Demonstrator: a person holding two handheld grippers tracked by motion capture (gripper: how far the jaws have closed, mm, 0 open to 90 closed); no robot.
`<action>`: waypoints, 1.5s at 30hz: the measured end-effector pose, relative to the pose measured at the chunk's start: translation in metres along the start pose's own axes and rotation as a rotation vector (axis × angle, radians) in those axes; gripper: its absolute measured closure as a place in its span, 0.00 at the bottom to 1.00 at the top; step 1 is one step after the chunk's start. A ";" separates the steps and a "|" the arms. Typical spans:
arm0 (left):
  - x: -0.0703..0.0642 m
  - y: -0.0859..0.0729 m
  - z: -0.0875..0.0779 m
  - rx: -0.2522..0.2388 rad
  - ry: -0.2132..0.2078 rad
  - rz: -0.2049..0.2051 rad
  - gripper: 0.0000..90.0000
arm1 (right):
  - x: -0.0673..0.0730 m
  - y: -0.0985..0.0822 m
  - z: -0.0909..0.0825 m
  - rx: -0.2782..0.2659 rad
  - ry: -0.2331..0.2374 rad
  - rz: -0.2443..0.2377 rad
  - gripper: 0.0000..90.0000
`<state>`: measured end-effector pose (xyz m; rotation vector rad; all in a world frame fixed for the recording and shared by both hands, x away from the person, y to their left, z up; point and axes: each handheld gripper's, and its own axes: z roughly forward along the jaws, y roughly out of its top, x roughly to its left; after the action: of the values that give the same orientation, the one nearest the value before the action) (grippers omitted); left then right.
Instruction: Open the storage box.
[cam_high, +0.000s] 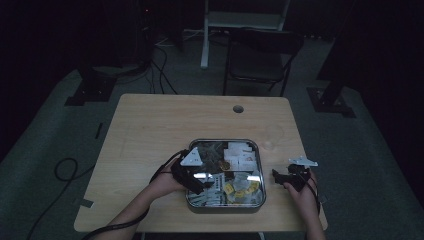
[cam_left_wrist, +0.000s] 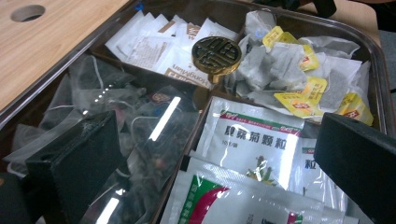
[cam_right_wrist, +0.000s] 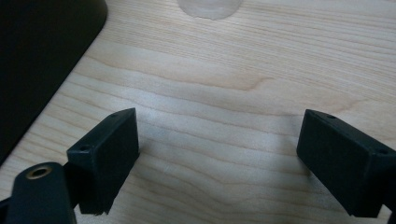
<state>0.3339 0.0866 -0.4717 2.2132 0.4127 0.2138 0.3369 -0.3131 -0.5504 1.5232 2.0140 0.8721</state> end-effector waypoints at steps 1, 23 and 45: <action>0.000 0.001 0.002 0.001 -0.005 -0.004 0.01 | 0.000 0.000 0.000 0.000 0.000 0.000 0.14; -0.001 0.021 0.025 0.003 -0.015 0.000 0.15 | 0.000 0.000 0.000 0.000 0.000 0.000 0.14; -0.002 0.036 0.045 0.043 -0.002 -0.009 0.40 | 0.000 0.000 0.000 0.000 0.000 0.000 0.14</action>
<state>0.3531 0.0328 -0.4716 2.2530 0.4294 0.1996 0.3369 -0.3131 -0.5504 1.5230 2.0139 0.8720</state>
